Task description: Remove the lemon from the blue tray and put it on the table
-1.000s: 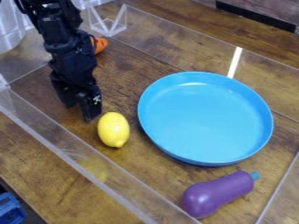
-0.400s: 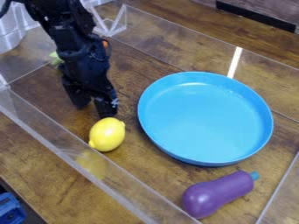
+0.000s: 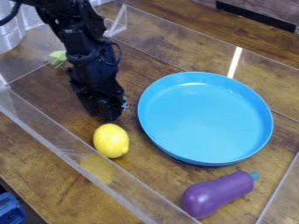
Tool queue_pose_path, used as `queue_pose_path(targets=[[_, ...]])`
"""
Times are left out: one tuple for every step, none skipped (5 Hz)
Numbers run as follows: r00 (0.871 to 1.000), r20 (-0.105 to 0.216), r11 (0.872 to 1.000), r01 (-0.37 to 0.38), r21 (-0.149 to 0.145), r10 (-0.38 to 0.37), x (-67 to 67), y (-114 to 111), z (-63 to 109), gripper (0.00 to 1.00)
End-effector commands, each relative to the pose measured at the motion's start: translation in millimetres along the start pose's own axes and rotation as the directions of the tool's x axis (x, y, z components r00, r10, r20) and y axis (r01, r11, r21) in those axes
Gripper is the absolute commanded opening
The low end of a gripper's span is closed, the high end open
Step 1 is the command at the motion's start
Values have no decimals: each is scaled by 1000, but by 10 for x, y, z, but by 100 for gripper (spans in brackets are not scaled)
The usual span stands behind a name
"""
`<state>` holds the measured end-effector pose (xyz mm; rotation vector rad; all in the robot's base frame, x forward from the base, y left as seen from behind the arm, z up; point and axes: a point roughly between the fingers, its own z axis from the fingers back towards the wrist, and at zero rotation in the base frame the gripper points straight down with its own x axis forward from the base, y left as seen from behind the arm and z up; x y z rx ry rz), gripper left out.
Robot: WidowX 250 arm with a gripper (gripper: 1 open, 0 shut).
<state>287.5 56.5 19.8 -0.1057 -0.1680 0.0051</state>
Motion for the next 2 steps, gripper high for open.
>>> queue_pose_path(targets=[[1000, 10, 1000, -4, 9, 4, 14, -36, 21, 100], [1000, 2, 1000, -12, 15, 12, -1, -71, 4, 100]])
